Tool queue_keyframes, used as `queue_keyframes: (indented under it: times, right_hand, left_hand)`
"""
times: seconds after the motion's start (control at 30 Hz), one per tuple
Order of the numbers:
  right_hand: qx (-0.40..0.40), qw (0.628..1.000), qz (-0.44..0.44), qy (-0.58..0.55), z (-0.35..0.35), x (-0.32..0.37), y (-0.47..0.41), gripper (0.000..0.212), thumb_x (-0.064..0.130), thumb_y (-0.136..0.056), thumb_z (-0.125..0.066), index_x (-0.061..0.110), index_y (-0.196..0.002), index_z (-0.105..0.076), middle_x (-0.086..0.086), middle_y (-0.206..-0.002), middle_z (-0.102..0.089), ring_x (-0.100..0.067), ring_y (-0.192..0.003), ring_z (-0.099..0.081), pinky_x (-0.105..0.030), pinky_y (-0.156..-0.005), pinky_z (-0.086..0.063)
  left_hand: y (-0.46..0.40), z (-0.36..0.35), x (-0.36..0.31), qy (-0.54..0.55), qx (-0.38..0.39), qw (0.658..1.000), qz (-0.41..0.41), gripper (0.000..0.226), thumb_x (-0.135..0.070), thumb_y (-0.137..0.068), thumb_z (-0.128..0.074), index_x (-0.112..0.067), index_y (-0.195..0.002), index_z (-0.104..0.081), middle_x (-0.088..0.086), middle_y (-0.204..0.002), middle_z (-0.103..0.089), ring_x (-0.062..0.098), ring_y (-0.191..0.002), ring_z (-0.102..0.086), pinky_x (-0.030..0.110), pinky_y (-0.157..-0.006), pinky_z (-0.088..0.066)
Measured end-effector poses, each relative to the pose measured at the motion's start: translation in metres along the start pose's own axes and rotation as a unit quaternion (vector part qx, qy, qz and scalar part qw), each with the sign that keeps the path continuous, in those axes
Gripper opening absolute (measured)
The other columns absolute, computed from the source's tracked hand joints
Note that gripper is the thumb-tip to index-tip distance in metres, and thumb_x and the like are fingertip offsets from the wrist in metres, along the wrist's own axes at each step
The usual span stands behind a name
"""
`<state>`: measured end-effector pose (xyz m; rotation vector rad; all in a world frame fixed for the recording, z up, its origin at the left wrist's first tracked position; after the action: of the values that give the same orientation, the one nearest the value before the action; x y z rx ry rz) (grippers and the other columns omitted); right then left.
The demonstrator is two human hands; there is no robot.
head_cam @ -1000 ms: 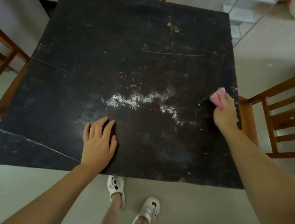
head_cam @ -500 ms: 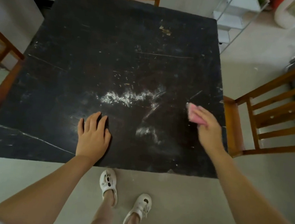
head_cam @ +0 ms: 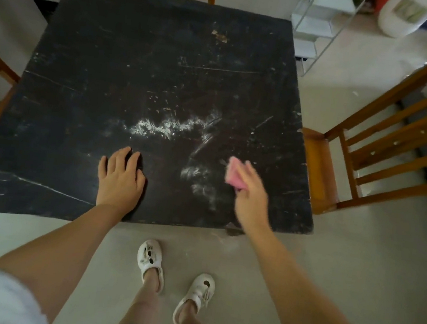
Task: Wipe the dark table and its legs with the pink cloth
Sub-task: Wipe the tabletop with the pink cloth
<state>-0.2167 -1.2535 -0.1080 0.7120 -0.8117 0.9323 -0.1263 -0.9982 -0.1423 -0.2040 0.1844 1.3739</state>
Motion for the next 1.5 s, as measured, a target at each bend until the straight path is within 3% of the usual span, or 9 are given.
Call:
queue_keyframes:
  times: [0.13,0.3,0.5,0.63,0.83,1.0,1.2,1.3,1.5]
  right_hand:
    - [-0.095,0.969,-0.077,0.216,0.069,-0.057,0.017,0.07,-0.014,-0.086,-0.043,0.024,-0.144,-0.031,-0.002,-0.153,-0.024,-0.024,-0.142,-0.019,-0.039,-0.116,-0.013]
    - [-0.045,0.976,0.002,0.211,-0.029,-0.037,0.061,0.092,-0.026,-0.073,-0.039,0.025,-0.146,-0.015,0.001,-0.155,-0.004,-0.024,-0.145,0.0,-0.031,-0.114,0.01]
    - [0.01,1.0,0.019,-0.005,-0.044,0.017,0.001,0.066,-0.021,-0.082,-0.038,0.014,-0.136,-0.047,-0.005,-0.148,-0.033,-0.018,-0.137,-0.03,-0.023,-0.114,-0.02]
    - [-0.101,0.979,-0.042,0.17,0.022,0.0,-0.092,0.054,-0.01,-0.085,-0.04,0.018,-0.131,-0.05,-0.007,-0.139,-0.043,-0.026,-0.133,-0.036,-0.042,-0.113,-0.026]
    - [0.054,0.969,0.135,0.201,-0.082,0.017,-0.045,0.077,-0.025,-0.072,-0.042,0.011,-0.14,-0.04,-0.01,-0.152,-0.027,-0.028,-0.142,-0.015,-0.037,-0.117,0.0]
    - [0.193,0.968,0.156,0.042,-0.101,0.031,-0.019,0.064,-0.02,-0.074,-0.035,0.007,-0.129,-0.052,-0.008,-0.142,-0.041,-0.025,-0.138,-0.03,-0.039,-0.117,-0.016]
    - [-0.022,0.978,0.103,0.182,-0.012,0.045,-0.184,0.058,-0.017,-0.078,-0.038,0.016,-0.123,-0.057,-0.002,-0.128,-0.045,-0.022,-0.125,-0.041,-0.022,-0.104,-0.03]
    - [0.025,0.942,0.058,0.329,-0.05,0.039,-0.194,0.073,-0.012,-0.076,-0.042,0.027,-0.138,-0.036,-0.01,-0.145,-0.031,-0.035,-0.133,-0.03,-0.043,-0.108,-0.026]
    - [0.273,0.897,0.263,0.23,-0.124,0.055,-0.058,0.08,-0.021,-0.076,-0.037,0.016,-0.146,-0.024,-0.006,-0.157,-0.009,-0.019,-0.143,0.003,-0.031,-0.116,0.009]
  left_hand:
    - [0.001,0.001,-0.001,-0.001,0.004,1.0,-0.002,0.041,-0.016,-0.091,-0.045,-0.005,-0.13,-0.044,0.019,-0.139,-0.038,0.036,-0.129,-0.031,0.053,-0.111,-0.012]
    - [0.003,0.002,0.0,-0.006,0.014,1.0,-0.003,0.043,-0.017,-0.092,-0.043,-0.006,-0.133,-0.041,0.017,-0.142,-0.036,0.032,-0.133,-0.028,0.05,-0.112,-0.011]
    - [0.006,0.008,0.011,0.01,0.01,1.0,-0.005,0.04,-0.014,-0.092,-0.044,-0.008,-0.132,-0.044,0.014,-0.141,-0.039,0.028,-0.134,-0.03,0.053,-0.112,-0.004]
    - [0.008,0.016,0.044,0.001,-0.01,0.997,0.074,0.04,-0.015,-0.092,-0.045,-0.007,-0.131,-0.044,0.014,-0.141,-0.038,0.029,-0.134,-0.031,0.055,-0.111,0.001]
    - [0.005,0.012,0.045,0.009,0.003,0.994,0.109,0.042,-0.02,-0.094,-0.039,-0.01,-0.135,-0.039,0.013,-0.145,-0.031,0.03,-0.136,-0.025,0.05,-0.112,0.001]
    - [0.004,0.016,0.043,0.015,-0.003,0.994,0.11,0.041,-0.019,-0.094,-0.041,-0.01,-0.134,-0.041,0.014,-0.144,-0.034,0.031,-0.135,-0.027,0.051,-0.113,-0.001]
    - [0.001,0.012,0.045,-0.011,0.001,0.994,0.108,0.041,-0.021,-0.095,-0.038,-0.01,-0.135,-0.04,0.014,-0.145,-0.034,0.028,-0.137,-0.023,0.048,-0.113,0.002]
    - [0.001,0.011,0.045,-0.014,0.006,0.994,0.109,0.041,-0.021,-0.095,-0.036,-0.011,-0.135,-0.039,0.013,-0.145,-0.033,0.027,-0.138,-0.022,0.047,-0.113,0.003]
    - [0.004,0.014,0.045,-0.004,0.012,0.994,0.112,0.04,-0.019,-0.094,-0.037,-0.009,-0.133,-0.042,0.013,-0.144,-0.036,0.027,-0.137,-0.025,0.051,-0.113,-0.001]
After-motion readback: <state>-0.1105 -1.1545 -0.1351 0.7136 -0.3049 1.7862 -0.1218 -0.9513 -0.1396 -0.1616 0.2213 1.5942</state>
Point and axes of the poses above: each hand's wrist, its own y-axis away from the middle knuckle, its own z-axis out of the back of the hand, x = y × z, the point moved 4 cm from there along -y, towards the middle knuckle
